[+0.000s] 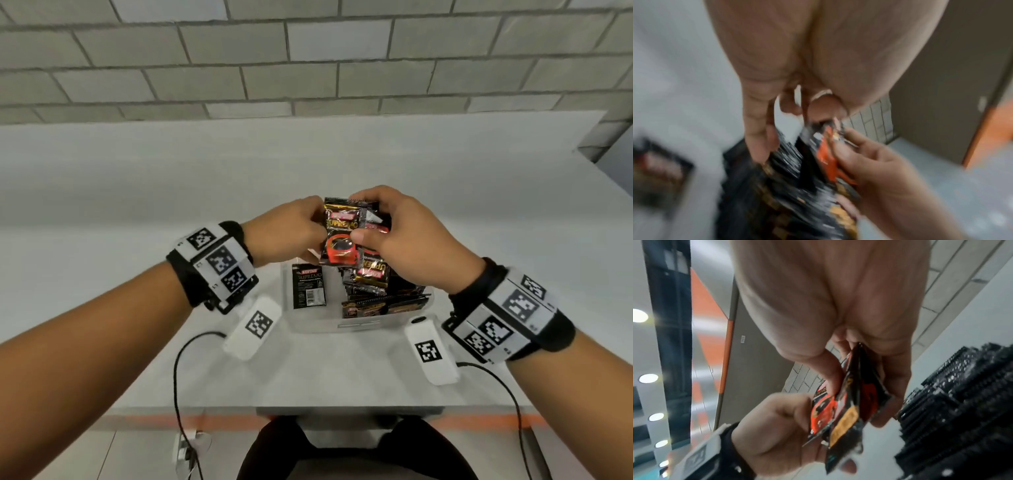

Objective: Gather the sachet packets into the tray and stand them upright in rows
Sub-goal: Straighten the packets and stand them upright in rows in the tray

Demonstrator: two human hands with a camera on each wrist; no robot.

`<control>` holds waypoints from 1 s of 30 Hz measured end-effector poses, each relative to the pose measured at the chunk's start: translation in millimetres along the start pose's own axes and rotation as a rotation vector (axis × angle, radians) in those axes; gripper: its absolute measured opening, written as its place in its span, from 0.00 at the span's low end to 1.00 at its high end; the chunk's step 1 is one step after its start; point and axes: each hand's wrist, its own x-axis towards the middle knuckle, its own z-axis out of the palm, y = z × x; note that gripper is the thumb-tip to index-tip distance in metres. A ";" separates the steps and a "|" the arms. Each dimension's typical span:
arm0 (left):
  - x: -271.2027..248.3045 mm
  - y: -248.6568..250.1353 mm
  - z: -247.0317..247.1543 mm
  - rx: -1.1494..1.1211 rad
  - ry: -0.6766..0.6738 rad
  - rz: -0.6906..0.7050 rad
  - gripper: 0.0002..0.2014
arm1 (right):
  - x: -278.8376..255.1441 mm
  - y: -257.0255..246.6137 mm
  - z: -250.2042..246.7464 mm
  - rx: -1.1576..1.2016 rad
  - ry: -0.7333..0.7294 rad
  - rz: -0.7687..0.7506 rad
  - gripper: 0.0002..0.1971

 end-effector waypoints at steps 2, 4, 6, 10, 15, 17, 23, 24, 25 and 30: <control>5.4 -0.9 -8.9 0.584 -0.052 0.041 0.14 | 0.8 1.6 -4.6 -0.060 0.037 0.013 0.24; 11.5 -0.1 -5.9 0.886 -0.128 0.050 0.20 | 1.5 1.8 -7.6 -0.074 0.059 0.021 0.25; 18.8 -6.1 8.1 1.048 -0.223 0.004 0.24 | 1.3 1.4 -8.5 -0.080 0.065 0.016 0.27; 32.0 -25.4 34.8 1.295 -0.351 -0.135 0.30 | -0.8 0.3 -10.5 -0.082 0.059 -0.001 0.27; 34.4 -20.0 40.2 1.255 -0.343 -0.122 0.36 | -2.6 2.6 -14.6 -0.094 0.053 -0.027 0.28; 33.0 -17.1 37.5 1.228 -0.323 -0.099 0.32 | -2.5 2.7 -15.0 -0.095 0.052 -0.023 0.28; 25.0 -2.9 -2.7 0.908 -0.187 -0.001 0.12 | 0.5 0.6 -17.1 0.001 0.061 0.000 0.24; 22.7 -0.3 -10.9 0.747 -0.137 0.012 0.09 | 1.3 0.7 -18.3 0.061 0.048 0.009 0.22; 19.2 2.6 -17.2 0.561 -0.089 0.022 0.08 | 1.5 0.8 -18.4 0.130 0.025 0.019 0.20; -6.5 10.0 -23.9 0.129 0.064 0.153 0.08 | 4.3 -2.2 -5.4 0.246 -0.054 0.026 0.17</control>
